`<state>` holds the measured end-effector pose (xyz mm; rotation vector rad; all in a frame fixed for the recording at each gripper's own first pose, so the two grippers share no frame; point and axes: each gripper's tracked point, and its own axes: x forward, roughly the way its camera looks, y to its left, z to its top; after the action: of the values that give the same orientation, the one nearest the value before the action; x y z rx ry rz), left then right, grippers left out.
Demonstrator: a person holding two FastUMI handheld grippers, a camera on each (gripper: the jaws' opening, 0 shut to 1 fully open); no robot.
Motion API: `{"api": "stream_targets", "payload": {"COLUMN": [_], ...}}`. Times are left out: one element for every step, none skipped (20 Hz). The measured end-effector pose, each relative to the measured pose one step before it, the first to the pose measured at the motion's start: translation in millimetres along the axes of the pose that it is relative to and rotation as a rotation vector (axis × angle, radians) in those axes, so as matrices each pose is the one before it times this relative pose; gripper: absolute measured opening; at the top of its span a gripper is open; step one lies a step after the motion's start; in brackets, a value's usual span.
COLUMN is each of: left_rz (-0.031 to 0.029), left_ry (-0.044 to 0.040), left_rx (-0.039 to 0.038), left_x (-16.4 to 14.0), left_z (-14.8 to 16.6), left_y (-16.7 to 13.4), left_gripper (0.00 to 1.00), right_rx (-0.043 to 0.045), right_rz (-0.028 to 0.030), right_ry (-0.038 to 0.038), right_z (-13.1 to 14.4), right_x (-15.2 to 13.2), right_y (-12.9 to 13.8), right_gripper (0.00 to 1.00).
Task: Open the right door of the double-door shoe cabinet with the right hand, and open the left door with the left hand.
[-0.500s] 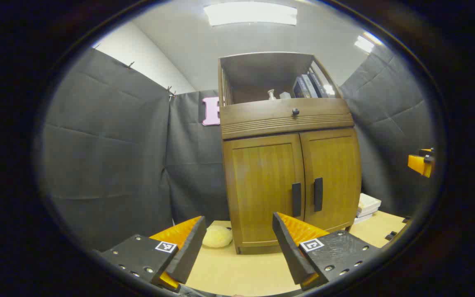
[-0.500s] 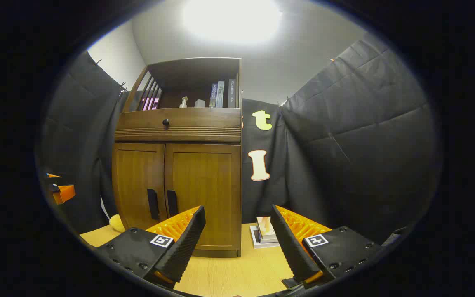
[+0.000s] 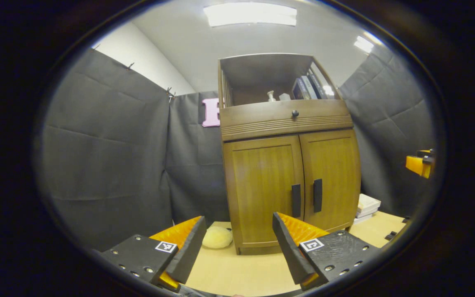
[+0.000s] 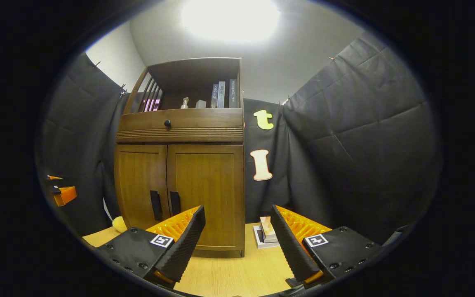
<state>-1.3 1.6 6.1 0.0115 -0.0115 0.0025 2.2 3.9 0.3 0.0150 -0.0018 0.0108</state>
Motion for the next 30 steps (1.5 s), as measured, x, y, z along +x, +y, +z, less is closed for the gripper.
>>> {"api": "stream_targets", "payload": {"left_rz": [0.00062,0.00074,-0.0013,0.00046,-0.00069,-0.00327,-0.00211,-0.00147,-0.00184,-0.00212,-0.00128,-0.00064,0.00008,0.00108,0.00186,0.00284,0.00463,0.00608,0.006,0.00673,0.00575,0.0067,0.00683,0.00497,0.00745,0.00626,0.00647,0.00707,0.00512,0.00728], "left_ry": [0.00099,-0.00034,0.00091,0.00174,0.00167,0.00038,-0.0017,-0.00177,-0.00143,-0.00063,-0.00208,-0.00235,-0.00106,-0.00162,0.00013,0.00016,0.00126,0.00127,0.00243,0.00212,0.00161,0.00179,0.0003,-0.00056,-0.0009,-0.00066,0.00124,0.0033,0.003,0.00398], "left_rx": [0.00133,-0.00105,-0.0008,-0.00008,-0.00137,-0.00273,-0.00173,0.00101,0.00305,0.00395,0.00359,0.00323,0.00235,0.00091,0.00034,0.00031,0.00089,-0.0005,-0.00256,-0.00363,-0.00356,-0.00136,0.00007,0.00058,0.00154,0.00214,0.00191,0.00027,-0.00114,-0.00011], "left_x": [-1.25,0.29,0.51,0.64,-0.21,0.4,0.75,-0.28,0.17,-0.28,-0.5,-0.32,-0.62,-0.73,-0.34,-0.7,-0.86,-0.61,-1.34,-1.42,-0.89,-1.2,-1.93,-0.79,-2.08,-0.87,-1.35,-0.75,-0.44,-0.67], "left_z": [-0.82,0.98,-0.39,-0.05,-0.69,1.07,0.13,1.11,0.25,0.84,-0.06,0.78,0.51,1.4,-0.47,0.92,-0.12,0.34,-0.56,0.89,-1.34,0.15,-0.17,0.79,0.68,0.89,-1.6,-0.33,-1.34,0.3], "left_y": [0.79,1.19,0.18,-0.28,0.37,-0.45,0.48,0.14,-0.14,-1.06,0.66,0.48,-0.28,0.62,0.54,0.95,0.99,0.86,1.4,1.39,1.36,1.28,1.03,1.16,1.29,1.06,-0.45,0.47,-0.55,0.82], "left_gripper": [0.94,0.94,0.94,0.94,0.94,0.94,0.94,0.94,0.94,0.94,0.94,0.9,0.9,0.92,0.93,0.94,0.94,0.94,0.94,0.94,0.94,0.94,0.94,0.94,0.94,0.94,0.94,0.94,0.94,0.94], "right_rx": [0.00126,0.00115,0.00194,0.00161,0.00234,0.00288,0.00372,0.00112,-0.00037,0.0003,0.00227,0.0026,0.00135,-0.0006,-0.00027,0.0011,0.00226,0.00366,0.0037,0.00538,0.00548,0.00367,0.00034,-0.00077,-0.0003,0.00019,0.00008,-0.00037,-0.00072,-0.00105], "right_rz": [0.00024,0.00172,0.00162,0.0011,0.00182,0.00264,0.00242,0.00243,0.00063,0.00196,0.00255,0.00419,0.00506,0.00629,0.00783,0.01078,0.00936,0.01017,0.00881,0.01077,0.01218,0.01212,0.00945,0.00958,0.00817,0.00696,0.00859,0.00676,0.00775,0.00584], "right_ry": [-0.00063,0.00064,0.00029,0.00182,0.00071,-0.00014,-0.0011,-0.00018,-0.00105,0.00099,0.00129,0.00188,0.0019,0.00246,0.00381,0.00412,0.00281,0.00234,0.0032,0.00397,0.00257,0.00108,-0.0016,-0.00154,-0.00562,-0.00348,-0.00174,0.00163,0.00097,-0.00353], "right_z": [0.01,-0.01,-1.09,-0.18,-0.79,0.62,-0.35,0.72,-0.47,-0.13,-0.79,0.34,-1.41,-0.87,-1.38,-1.0,-1.08,-0.77,-1.11,-1.41,-1.77,-0.48,-0.39,-0.09,-0.62,0.12,-1.17,-0.89,-1.04,0.01], "right_x": [0.22,0.5,0.97,0.89,-0.28,0.76,1.0,0.8,0.89,1.13,0.37,2.37,2.52,3.13,3.01,4.21,5.17,5.46,5.32,5.82,6.06,5.96,6.73,5.36,5.37,5.5,6.19,6.38,5.29,5.52], "right_y": [-0.04,1.08,0.69,1.01,0.71,1.54,0.66,1.14,0.48,0.46,0.98,1.87,1.88,2.54,2.63,3.89,3.83,3.45,4.24,4.88,5.05,5.5,4.5,4.52,4.54,3.71,4.35,4.23,3.64,3.74], "right_gripper": [0.99,0.99,0.99,0.99,0.99,1.0,1.0,0.99,0.99,0.99,0.99,0.99,0.99,0.99,0.99,1.0,1.0,1.0,1.0,1.0,1.0,0.99,0.99,1.0,1.0,0.99,0.99,1.0,1.0,1.0]}}
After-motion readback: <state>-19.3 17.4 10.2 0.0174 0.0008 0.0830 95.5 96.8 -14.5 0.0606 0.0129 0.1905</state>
